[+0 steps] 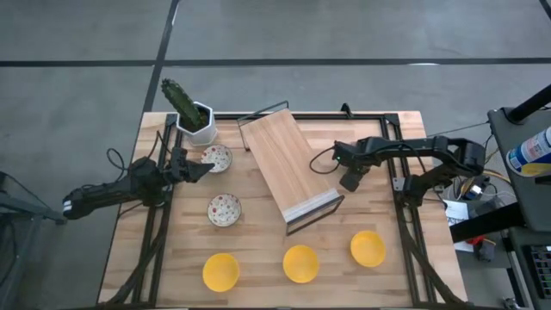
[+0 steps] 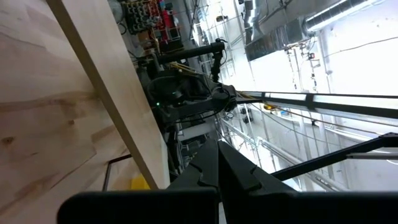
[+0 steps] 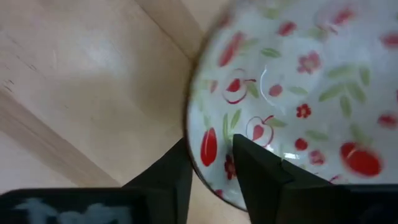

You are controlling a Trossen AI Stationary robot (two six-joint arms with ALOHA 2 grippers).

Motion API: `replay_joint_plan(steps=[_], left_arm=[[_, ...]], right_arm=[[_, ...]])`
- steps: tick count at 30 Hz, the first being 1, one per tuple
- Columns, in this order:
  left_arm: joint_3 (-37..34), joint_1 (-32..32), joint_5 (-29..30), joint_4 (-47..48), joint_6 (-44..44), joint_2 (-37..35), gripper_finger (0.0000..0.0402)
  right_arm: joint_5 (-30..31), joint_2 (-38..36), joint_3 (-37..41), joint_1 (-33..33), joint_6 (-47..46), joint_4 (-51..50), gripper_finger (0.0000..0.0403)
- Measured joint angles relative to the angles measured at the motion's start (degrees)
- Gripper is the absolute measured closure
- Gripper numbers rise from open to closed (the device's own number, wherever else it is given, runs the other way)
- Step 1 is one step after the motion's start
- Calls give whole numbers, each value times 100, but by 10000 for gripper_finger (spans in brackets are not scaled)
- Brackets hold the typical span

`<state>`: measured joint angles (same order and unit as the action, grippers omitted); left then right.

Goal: Pick & Place Mini bowls
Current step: Put the top right white patterned bowl on the shelf

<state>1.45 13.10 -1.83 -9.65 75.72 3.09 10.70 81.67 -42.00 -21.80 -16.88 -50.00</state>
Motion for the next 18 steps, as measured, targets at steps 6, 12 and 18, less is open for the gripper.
replay_joint_plan(steps=[6, 12, 18], left_arm=[[0, -1, 0, 0, 0, 0, 401], [0, -1, 1, 0, -2, 0, 401], [0, 0, -1, 0, -4, 0, 401]], right_arm=[[83, -151, -17, 0, -15, -63, 369], [-3, -288, -239, -1, -71, -128, 389], [109, -330, -661, -19, -63, -507, 390]])
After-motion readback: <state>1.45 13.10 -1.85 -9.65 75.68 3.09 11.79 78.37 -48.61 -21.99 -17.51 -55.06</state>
